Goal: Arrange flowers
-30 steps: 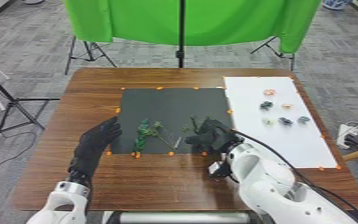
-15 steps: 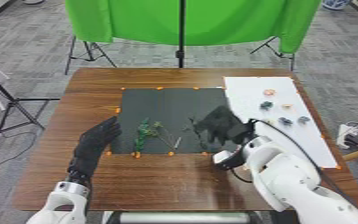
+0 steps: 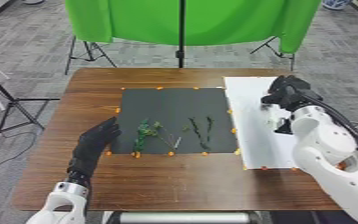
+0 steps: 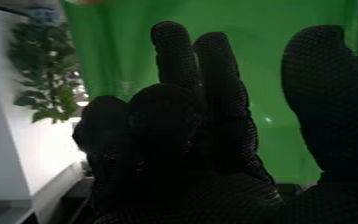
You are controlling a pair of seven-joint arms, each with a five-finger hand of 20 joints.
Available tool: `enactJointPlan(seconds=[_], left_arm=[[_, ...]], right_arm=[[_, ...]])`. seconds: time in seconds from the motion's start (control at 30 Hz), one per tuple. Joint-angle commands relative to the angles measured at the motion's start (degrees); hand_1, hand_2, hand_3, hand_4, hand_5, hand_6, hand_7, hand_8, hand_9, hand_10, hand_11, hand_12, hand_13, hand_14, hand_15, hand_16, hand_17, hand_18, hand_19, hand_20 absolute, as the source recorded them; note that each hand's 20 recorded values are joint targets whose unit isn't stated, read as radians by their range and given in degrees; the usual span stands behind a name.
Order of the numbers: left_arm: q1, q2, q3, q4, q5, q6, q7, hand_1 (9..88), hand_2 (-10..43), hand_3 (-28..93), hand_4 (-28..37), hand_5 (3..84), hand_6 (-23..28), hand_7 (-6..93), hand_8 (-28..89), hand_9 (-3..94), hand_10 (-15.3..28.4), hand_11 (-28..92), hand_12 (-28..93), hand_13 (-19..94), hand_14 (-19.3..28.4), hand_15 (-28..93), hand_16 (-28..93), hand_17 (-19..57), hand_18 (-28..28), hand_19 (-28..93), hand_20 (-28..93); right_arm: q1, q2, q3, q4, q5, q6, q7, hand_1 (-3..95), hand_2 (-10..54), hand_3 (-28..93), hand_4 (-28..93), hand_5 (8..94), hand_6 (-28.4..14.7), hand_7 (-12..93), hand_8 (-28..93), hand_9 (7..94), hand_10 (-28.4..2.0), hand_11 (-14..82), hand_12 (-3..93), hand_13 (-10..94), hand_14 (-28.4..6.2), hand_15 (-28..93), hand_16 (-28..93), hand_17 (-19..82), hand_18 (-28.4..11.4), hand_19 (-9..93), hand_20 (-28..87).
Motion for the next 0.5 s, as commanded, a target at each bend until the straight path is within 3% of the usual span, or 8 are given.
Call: enactJointPlan(seconds=[0.03,0.1,0.23,0.33,0.43,0.47,0.5], left_arm=[[1.03,-0.53,0.49,0.39,-0.16,2.37,1.70,24.6,-0.4,65,-22.8,41.2,6.9,5.9,-3,36.9,13.4,16,15,26,18.2,24,2,1.2,14.3,12,19],[1.10,-0.46,0.68,0.38,-0.18,3.39,2.33,24.9,-0.5,66,-22.8,41.5,7.1,6.1,-4,36.9,13.5,16,15,26,18.2,24,2,2.9,14.2,15,20],[1.10,-0.50,0.32,0.30,-0.14,2.66,1.79,24.9,-0.5,66,-22.9,41.7,7.1,6.4,-4,36.7,13.6,16,15,26,18.0,25,2,1.8,14.2,13,20],[1.44,-0.60,0.29,0.15,-0.22,2.80,1.85,24.8,-0.5,66,-22.9,41.6,6.9,6.5,-4,36.7,13.5,17,15,26,17.9,25,2,1.3,14.3,12,19],[1.32,-0.50,0.85,0.31,-0.54,5.20,4.00,24.8,-0.5,66,-23.1,41.5,6.9,6.5,-4,36.7,13.5,16,15,27,18.0,25,2,1.2,14.3,12,19],[1.31,-0.46,0.98,0.26,-0.83,6.49,4.80,24.9,-0.6,66,-23.1,41.6,6.9,6.6,-4,36.9,13.5,17,15,27,18.0,25,2,1.3,14.3,12,19],[1.33,-0.42,1.01,0.19,-1.17,7.64,5.61,24.9,-0.6,66,-23.1,41.7,6.9,6.7,-4,37.0,13.5,17,15,27,17.9,25,2,1.3,14.3,12,19]], right_arm=[[-2.46,-0.33,0.57,3.01,4.86,-3.18,0.76,33.6,-9.5,65,-12,63.4,0.0,16,-8,69.2,-16.5,20.4,25.2,80,-7.9,69,34,58,-16.2,93,64],[-2.87,-0.46,-0.02,3.94,4.04,-3.36,0.74,32.8,-9.5,65,-12,63.8,-0.3,15,-8,69.7,-16.8,20.7,25.2,80,-7.9,69,34,58,-16.2,93,64],[-4.49,-0.86,-0.78,5.05,3.15,-3.79,1.28,32.4,-9.5,64,-12,64.5,-1.1,14,-8,71.3,-16.6,20.2,24.4,81,-7.5,68,33,58,-15.9,93,64],[-4.95,-0.96,-2.27,6.20,1.51,-0.40,0.19,34.6,-9.5,65,-13,66.1,-2.0,14,-8,73.7,-16.1,19.5,23.3,82,-6.5,68,33,60,-15.4,93,63],[-4.89,-0.76,-3.80,7.10,-0.99,6.03,-1.66,42.0,-9.5,66,-15,70.0,-1.5,16,-8,78.7,-14.1,20.9,22.4,85,-4.9,66,33,62,-14.5,93,63],[-4.56,-0.60,-4.34,7.15,-1.16,7.73,-2.08,43.5,-9.5,65,-16,70.7,-1.5,16,-5,79.6,-13.6,20.4,23.9,86,-4.7,66,33,62,-14.3,93,63],[-4.12,-0.43,-5.06,7.24,-1.81,10.26,-2.36,50.9,-9.5,59,-15,74.1,-1.6,16,4,84.4,-11.4,16.0,31.0,87,-3.8,66,34,63,-14.0,93,64]])
